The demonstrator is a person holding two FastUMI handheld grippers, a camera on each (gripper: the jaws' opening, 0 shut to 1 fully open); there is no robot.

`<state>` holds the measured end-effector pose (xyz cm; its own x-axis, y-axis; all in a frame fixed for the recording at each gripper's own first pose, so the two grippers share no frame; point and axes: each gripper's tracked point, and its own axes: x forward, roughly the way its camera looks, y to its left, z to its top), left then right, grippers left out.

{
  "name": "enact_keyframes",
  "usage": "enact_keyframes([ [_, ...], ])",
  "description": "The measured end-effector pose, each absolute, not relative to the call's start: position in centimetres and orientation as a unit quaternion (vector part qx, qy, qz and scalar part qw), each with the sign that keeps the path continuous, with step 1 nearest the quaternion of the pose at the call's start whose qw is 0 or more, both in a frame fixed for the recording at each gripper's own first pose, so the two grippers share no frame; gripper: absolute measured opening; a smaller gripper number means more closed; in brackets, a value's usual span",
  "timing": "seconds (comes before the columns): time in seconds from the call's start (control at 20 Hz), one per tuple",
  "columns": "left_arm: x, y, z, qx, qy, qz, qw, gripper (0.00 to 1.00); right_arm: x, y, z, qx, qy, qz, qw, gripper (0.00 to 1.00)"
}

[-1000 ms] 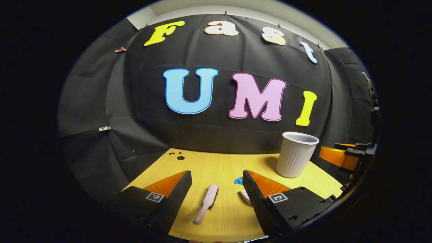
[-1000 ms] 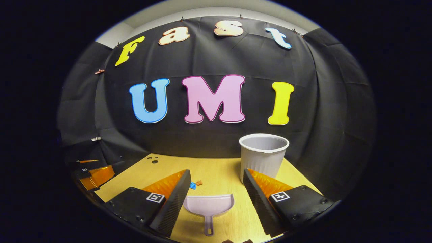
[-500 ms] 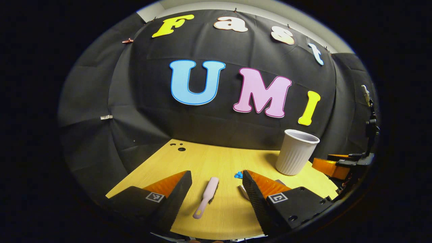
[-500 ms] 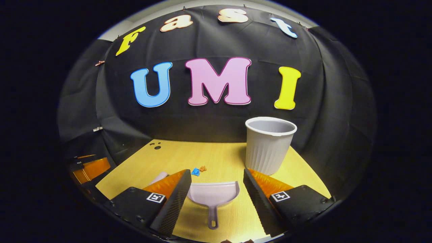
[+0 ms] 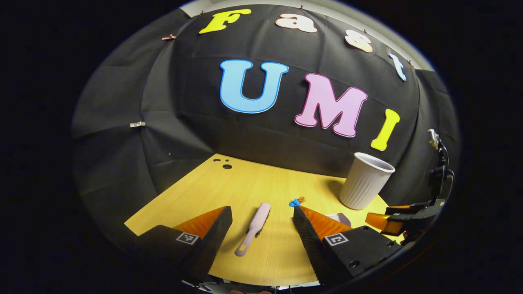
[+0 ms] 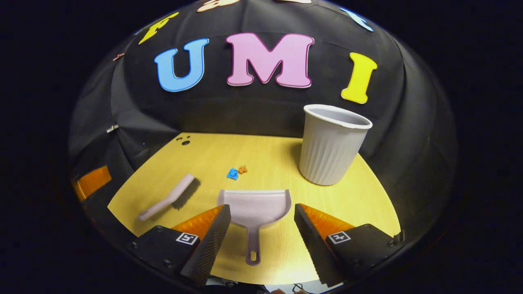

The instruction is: Pick up the small broom and dustpan from the desktop, sweep the trash into the dustpan with the broom, and then empty the trash into the garbage bin.

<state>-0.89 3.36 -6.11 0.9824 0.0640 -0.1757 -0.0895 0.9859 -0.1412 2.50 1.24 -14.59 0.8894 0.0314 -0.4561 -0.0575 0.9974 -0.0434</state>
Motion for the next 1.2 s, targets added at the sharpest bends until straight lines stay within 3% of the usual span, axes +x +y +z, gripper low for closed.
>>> enact_keyframes([
  [0.45,-2.9,6.8,-8.3,-0.074,0.117,0.115,0.984,0.96,4.4,2.2,-21.3,-0.032,0.316,0.047,0.947,0.98],
  [0.75,-4.0,8.3,-10.8,-0.086,0.159,0.161,0.97,0.96,4.5,2.4,-26.2,0.002,0.388,0.033,0.921,0.98],
  [1.2,-1.5,8.5,-11.8,-0.093,0.192,0.172,0.962,0.96,5.6,1.8,-31.7,-0.009,0.463,0.016,0.886,0.98],
])
